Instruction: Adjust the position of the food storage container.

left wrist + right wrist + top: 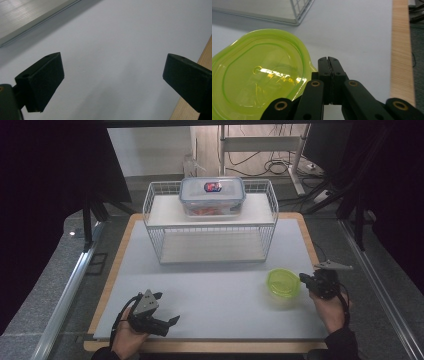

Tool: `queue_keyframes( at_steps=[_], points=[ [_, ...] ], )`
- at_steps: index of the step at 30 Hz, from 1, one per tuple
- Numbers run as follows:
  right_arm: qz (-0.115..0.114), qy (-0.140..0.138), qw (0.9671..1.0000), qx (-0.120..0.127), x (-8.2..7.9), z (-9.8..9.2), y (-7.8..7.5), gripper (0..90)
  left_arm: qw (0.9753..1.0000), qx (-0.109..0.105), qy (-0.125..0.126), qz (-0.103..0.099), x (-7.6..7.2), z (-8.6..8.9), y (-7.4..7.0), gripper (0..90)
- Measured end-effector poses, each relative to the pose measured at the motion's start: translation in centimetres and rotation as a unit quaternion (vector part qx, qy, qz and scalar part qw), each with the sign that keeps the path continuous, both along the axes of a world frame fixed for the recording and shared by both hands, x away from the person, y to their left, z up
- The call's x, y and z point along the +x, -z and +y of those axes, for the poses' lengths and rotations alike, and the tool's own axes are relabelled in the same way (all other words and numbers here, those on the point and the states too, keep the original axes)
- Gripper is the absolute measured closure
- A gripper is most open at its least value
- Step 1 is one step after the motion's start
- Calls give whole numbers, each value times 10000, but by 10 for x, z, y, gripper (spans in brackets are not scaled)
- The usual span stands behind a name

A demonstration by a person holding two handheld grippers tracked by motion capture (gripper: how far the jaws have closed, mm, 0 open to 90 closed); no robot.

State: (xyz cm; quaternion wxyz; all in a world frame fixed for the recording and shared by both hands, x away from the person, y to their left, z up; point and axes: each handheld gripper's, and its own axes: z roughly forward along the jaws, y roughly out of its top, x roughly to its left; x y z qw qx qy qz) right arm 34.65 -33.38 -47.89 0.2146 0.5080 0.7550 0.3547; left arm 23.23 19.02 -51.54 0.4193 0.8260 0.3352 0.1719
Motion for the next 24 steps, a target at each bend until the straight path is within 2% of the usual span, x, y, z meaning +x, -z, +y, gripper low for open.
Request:
queue_keyframes(
  at_steps=[9, 14, 19, 24],
  points=[
    [48, -304, 9995, 74, -1, 20, 1, 894, 10000, 16, 26, 15, 0, -1, 0, 34],
    [81, -200, 9998, -22, -2, 18, 3, 879, 10000, 25, 22, 14, 0, 0, 0, 34],
    [270, -126, 9995, -84, -8, 13, 9, 885, 10000, 46, 25, 17, 0, 0, 0, 34],
    [426, -320, 9986, -10, -13, 19, 12, 886, 10000, 49, 25, 14, 0, 0, 0, 34]
  ],
)
